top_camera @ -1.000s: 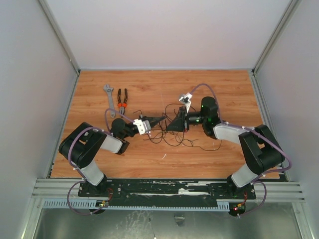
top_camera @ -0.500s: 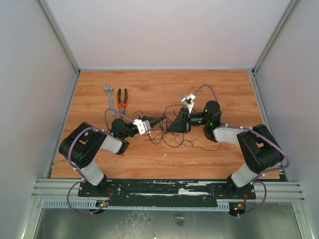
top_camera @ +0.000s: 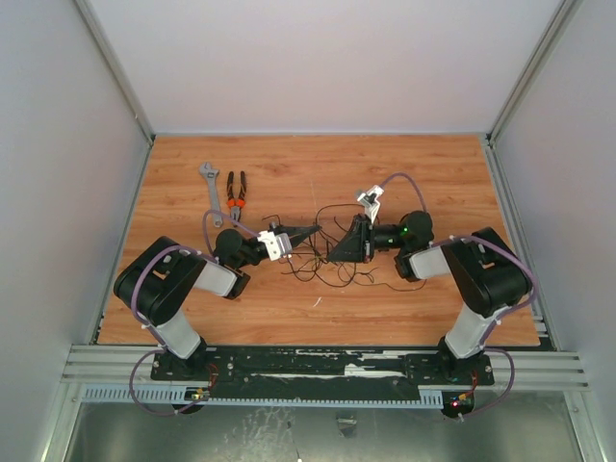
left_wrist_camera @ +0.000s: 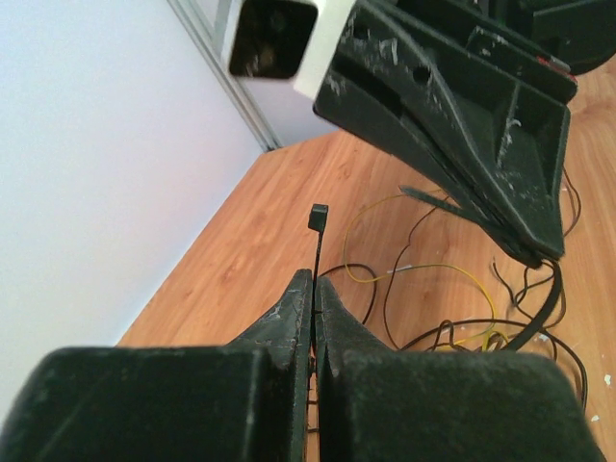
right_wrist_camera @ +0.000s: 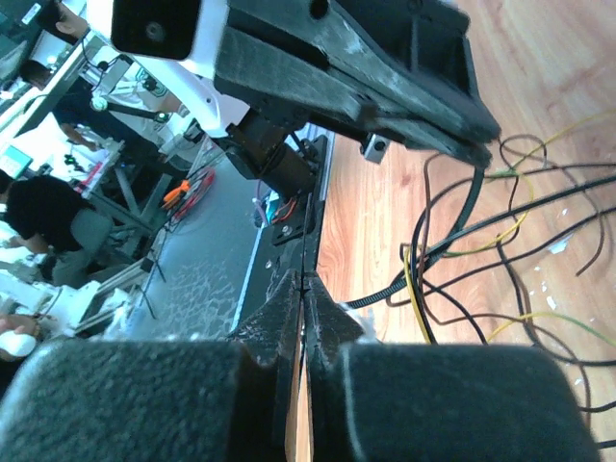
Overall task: Zip-tie the wires
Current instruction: Tie the cable at the center of the board.
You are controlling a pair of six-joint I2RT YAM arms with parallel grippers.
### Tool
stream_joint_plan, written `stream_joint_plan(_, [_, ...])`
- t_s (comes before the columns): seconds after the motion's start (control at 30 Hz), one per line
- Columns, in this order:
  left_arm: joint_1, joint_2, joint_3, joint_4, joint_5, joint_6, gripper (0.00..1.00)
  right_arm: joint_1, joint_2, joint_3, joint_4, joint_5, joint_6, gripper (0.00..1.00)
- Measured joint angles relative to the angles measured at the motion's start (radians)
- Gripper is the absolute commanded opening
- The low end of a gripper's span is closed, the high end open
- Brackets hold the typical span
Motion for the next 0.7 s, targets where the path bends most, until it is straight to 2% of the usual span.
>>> stream_joint_plan(0.17, [0.0, 0.0, 0.0, 0.0, -0.001, 0.0, 0.0, -0.001, -0.085, 0.0, -0.058, 0.023, -0.111, 0.0])
stream_joint_plan(0.47, [0.0, 0.0, 0.0, 0.0, -0.001, 0.0, 0.0, -0.002, -0.072, -0.031, -0.004, 0.054, -0.081, 0.0])
stream_joint_plan(0.7, [0.0, 0.0, 0.0, 0.0, -0.002, 0.0, 0.0, -0.003, -0.201, -0.034, -0.241, 0.106, -0.299, 0.0])
